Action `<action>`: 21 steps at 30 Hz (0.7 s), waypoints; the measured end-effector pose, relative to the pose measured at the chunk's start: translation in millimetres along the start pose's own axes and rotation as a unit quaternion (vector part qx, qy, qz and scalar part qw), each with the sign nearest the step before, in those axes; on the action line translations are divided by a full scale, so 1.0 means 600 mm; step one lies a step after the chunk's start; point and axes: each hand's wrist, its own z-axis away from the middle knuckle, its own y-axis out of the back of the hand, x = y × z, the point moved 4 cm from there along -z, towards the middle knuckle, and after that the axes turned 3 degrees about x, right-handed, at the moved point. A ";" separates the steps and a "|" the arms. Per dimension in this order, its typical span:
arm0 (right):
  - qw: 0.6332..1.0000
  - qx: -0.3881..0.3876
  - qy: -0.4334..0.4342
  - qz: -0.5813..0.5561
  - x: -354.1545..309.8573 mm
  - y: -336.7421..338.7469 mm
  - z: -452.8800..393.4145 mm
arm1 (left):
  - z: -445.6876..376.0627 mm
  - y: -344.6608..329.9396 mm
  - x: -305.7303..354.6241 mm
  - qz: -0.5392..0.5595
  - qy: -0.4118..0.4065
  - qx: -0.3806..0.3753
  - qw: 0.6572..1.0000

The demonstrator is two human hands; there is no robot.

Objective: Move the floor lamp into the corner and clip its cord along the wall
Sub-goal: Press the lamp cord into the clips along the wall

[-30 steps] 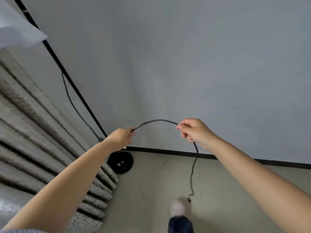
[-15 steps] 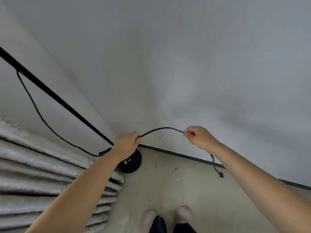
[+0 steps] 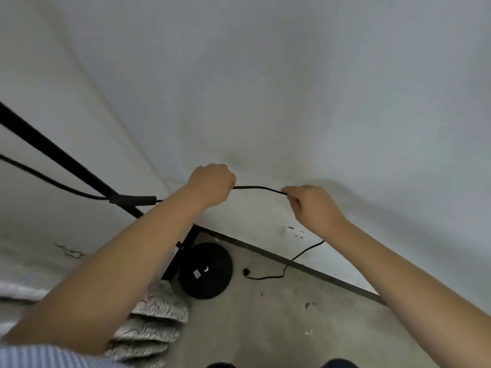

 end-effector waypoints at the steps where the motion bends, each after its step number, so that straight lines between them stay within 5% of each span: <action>1: 1.000 0.014 0.014 0.006 0.008 -0.023 -0.008 | -0.011 -0.019 0.000 -0.008 -0.011 0.008 1.000; 11: 0.980 0.138 0.126 0.066 0.064 -0.156 -0.042 | -0.069 -0.152 -0.017 -0.075 -0.034 0.113 0.990; 15: 0.963 0.219 0.133 0.083 0.053 -0.164 -0.047 | -0.059 -0.147 -0.012 -0.149 -0.129 0.268 0.943; 21: 0.957 0.268 0.097 0.049 0.060 -0.168 -0.055 | -0.046 -0.155 -0.017 -0.212 -0.147 0.363 0.895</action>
